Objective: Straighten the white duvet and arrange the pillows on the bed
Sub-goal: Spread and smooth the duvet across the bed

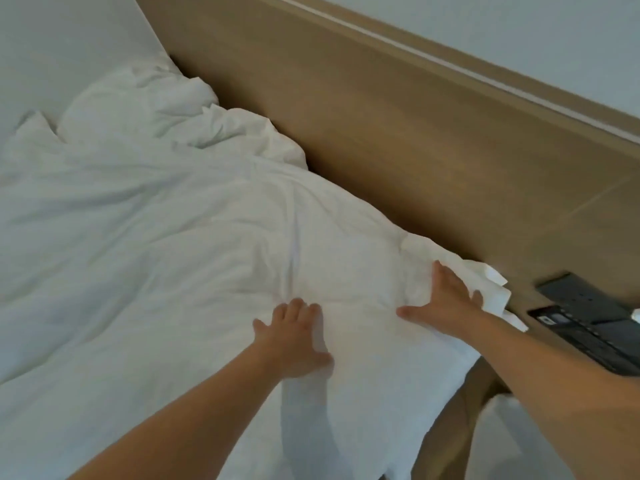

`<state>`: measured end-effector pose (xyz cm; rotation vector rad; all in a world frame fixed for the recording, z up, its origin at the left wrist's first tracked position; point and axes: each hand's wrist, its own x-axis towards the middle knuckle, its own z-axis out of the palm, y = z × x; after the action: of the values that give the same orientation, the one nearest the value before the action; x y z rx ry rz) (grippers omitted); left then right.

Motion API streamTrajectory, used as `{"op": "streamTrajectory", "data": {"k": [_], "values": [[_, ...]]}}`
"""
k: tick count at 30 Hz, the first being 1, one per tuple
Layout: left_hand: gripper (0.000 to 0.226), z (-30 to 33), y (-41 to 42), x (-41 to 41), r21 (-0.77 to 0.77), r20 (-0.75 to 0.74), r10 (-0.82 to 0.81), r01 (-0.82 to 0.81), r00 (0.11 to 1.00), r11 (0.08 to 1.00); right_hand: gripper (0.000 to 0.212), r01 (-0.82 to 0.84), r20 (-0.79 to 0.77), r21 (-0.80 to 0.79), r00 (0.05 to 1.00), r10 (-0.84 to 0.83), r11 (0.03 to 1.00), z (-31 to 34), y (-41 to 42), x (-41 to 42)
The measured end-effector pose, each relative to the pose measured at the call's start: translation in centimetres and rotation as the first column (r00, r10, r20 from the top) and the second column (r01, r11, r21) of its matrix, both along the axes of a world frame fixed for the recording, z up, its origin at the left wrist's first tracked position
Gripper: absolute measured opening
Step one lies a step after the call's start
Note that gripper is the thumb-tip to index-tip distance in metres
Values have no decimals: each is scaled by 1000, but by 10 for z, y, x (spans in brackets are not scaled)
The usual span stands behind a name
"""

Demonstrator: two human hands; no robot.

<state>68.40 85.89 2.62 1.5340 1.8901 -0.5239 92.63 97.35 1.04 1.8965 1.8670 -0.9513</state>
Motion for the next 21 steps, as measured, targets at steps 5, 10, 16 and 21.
{"op": "streamTrajectory", "data": {"k": [5, 10, 16, 21], "values": [[62, -13, -15, 6, 55, -66, 142, -139, 988, 989, 106, -196, 67, 145, 980, 188, 970, 8, 12, -27], [49, 24, 3, -24, -103, 53, 52, -46, 997, 994, 92, -270, 33, 140, 963, 268, 953, 31, 9, -71], [44, 74, 11, -108, 104, -68, 95, -88, 993, 991, 85, -402, -9, 206, 911, 413, 892, 67, 5, -154], [48, 82, -16, -180, 114, -148, 172, -156, 974, 981, 81, -521, -44, 216, 839, 542, 826, 76, -10, -232]]}}
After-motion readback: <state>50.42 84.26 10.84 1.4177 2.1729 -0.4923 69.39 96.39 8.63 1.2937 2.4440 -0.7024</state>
